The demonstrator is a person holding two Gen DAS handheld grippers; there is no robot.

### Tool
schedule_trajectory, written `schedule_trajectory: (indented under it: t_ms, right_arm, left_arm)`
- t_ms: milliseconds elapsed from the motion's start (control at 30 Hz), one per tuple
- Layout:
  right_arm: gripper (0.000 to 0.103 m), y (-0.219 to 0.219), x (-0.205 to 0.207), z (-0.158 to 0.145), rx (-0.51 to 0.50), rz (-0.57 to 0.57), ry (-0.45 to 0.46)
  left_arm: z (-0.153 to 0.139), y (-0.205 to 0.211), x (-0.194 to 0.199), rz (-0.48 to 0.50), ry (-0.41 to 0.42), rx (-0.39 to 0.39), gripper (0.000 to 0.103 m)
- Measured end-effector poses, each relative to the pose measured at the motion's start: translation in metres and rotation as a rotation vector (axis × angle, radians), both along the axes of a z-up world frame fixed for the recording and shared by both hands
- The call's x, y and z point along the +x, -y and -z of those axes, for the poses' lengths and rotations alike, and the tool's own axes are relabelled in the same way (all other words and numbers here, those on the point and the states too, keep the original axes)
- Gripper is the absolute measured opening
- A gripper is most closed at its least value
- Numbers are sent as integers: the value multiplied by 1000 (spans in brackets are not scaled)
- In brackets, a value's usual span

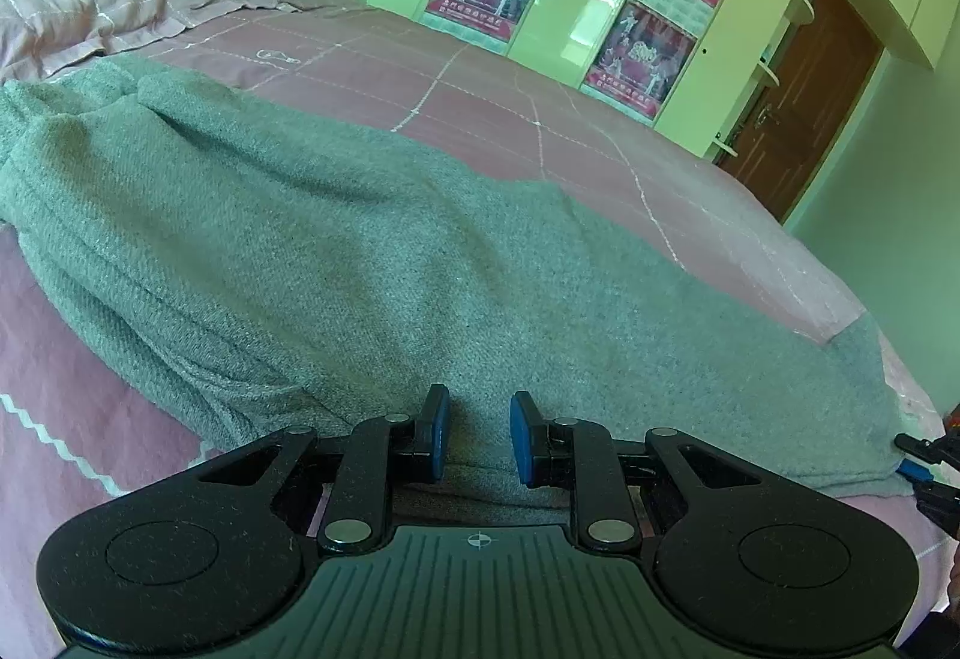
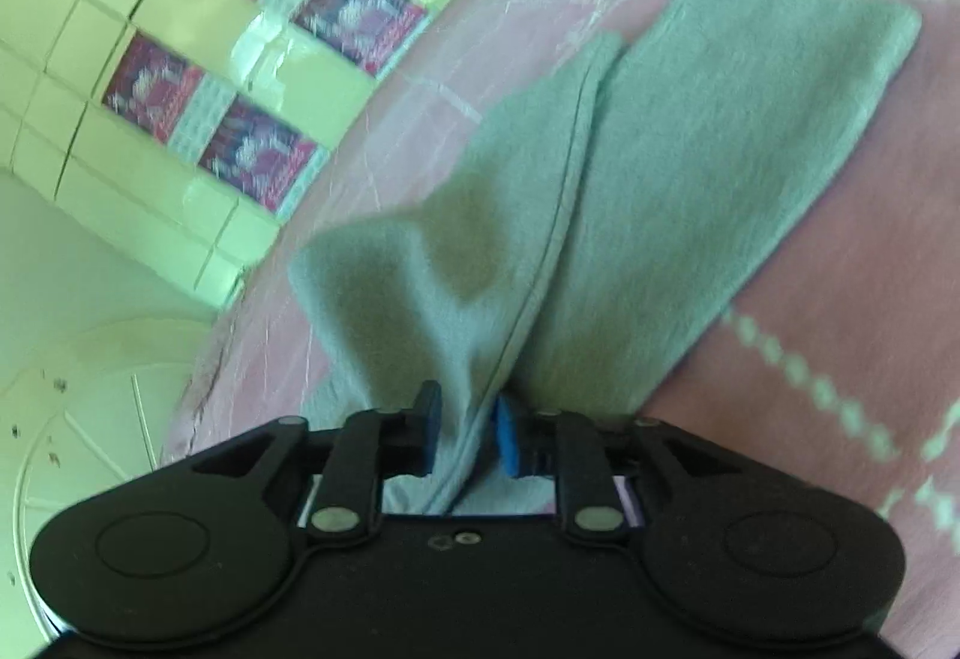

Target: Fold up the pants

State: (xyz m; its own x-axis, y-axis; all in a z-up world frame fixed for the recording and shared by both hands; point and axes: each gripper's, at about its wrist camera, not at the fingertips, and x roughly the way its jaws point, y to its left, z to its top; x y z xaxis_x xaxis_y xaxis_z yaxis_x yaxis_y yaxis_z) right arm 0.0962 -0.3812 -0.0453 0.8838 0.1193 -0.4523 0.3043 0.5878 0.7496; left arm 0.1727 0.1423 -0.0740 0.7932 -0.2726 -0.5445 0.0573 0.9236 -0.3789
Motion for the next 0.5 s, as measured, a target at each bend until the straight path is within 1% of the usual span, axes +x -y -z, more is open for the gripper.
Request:
schedule_trajectory:
  t_ms: [33,67,100,167,267,300,367,400,433,467,500]
  right_arm:
    - [18,7,0,-1,2,31,12]
    - [18,17,1,-1,10,56,14]
    - [18,26,3,0,18,80,13]
    - [17,40,14,3,23,106,5]
    - [17,51,30,6,21,102,2]
    - [17,52,36,6,10,96,-5]
    - [17,53,47,8,-4,92,-14]
    - [16,55,51,10,-4,89,-21]
    - [12,55,55,11,-4,83,-32]
    - [7,55,57,10,-10,66,-44]
    - [0,53,62,8,-25,41,-61]
  left_arm:
    - [-1,0,-2,-3,6,-1,23]
    - [-3,1,-4,-3,13,-8,23]
    - [-6,4,-5,17,24,-23,23]
    - [-9,15,-3,51,26,-14,23]
    - [-11,42,4,124,25,14,23]
    - [-11,53,6,140,22,25,23]
    - [-9,70,11,171,13,21,23]
    - [-7,77,13,167,-1,32,24]
    - [-5,84,14,149,-17,58,27]
    - [-5,92,15,132,-21,93,27]
    - [-6,98,15,116,-25,125,27]
